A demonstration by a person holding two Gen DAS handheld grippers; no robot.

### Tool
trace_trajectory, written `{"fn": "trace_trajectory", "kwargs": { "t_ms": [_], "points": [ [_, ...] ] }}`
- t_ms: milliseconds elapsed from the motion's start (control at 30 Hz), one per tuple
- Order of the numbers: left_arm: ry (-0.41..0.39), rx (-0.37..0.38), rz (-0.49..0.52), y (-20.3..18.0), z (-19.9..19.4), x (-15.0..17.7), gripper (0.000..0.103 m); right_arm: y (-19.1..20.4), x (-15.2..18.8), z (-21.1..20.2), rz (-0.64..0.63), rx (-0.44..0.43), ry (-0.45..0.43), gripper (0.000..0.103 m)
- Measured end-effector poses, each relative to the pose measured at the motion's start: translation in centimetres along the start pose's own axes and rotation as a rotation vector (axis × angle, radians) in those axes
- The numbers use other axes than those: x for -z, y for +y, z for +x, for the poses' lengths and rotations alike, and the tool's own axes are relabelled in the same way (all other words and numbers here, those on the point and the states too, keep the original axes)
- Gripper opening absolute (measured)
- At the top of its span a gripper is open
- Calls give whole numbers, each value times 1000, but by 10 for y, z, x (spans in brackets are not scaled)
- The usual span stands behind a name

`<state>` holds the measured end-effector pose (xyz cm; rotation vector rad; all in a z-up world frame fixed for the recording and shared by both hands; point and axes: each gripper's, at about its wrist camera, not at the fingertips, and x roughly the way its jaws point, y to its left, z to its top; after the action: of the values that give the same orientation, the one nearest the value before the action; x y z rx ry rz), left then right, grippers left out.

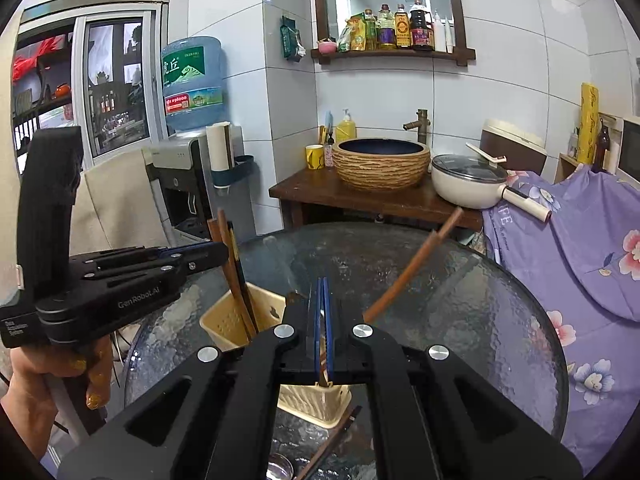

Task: Organize utensils
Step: 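Move both tools back down to the spoons and chopsticks on the table, then grasp a silver spoon with the left tool while the right tool grasps a black chopstick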

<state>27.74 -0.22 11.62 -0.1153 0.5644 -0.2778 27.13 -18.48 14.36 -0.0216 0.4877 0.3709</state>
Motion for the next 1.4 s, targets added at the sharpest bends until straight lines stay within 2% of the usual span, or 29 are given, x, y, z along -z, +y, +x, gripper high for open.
{"fn": "trace_trajectory", "kwargs": {
  "t_ms": [33,100,133,167,233,300,400,433,467,500,533,633,733,833,933,1033,1133,1200,1400],
  "points": [
    [2,-4,3,1,2,2,13,-2,4,0,12,-6,6,2],
    [-2,-6,6,1,1,7,41,-7,11,1,36,-13,17,2],
    [-13,-1,5,1,-3,9,49,-9,15,1,45,-12,20,2],
    [-23,1,6,1,-6,11,62,-11,18,2,54,-11,24,2],
    [-51,4,13,-1,-16,16,67,-14,24,1,69,-10,31,2],
    [-69,1,24,-3,-27,25,84,-16,32,-1,82,-11,35,3],
    [-68,-2,36,-5,-38,44,92,-19,46,-5,100,-4,46,5],
    [-55,-7,43,-6,-38,50,94,-20,51,-5,104,-5,54,21],
    [-34,-14,54,-6,-38,59,95,-21,56,-5,108,-5,61,53],
    [-2,-12,73,-6,-36,72,96,-23,65,-5,116,6,70,66],
    [26,-6,86,-5,-34,82,96,-24,73,-5,120,24,69,70],
    [120,-21,99,0,-21,116,96,-24,98,0,93,75,114,70],
    [204,-33,88,5,-7,145,96,-28,122,10,115,90,184,70],
    [261,-52,120,1,-1,170,96,-33,143,22,131,119,238,70],
    [273,-70,161,-7,-2,187,96,-30,161,35,107,154,293,66],
    [283,-77,182,-10,-3,198,93,-25,176,46,97,147,353,61],
    [290,-93,185,-9,-2,203,80,-17,184,51,61,177,384,60],
    [299,-73,171,-5,-1,206,70,-12,188,54,44,184,390,60],
    [329,-44,159,-6,2,215,65,-6,189,59,46,183,410,59]
  ]
}}
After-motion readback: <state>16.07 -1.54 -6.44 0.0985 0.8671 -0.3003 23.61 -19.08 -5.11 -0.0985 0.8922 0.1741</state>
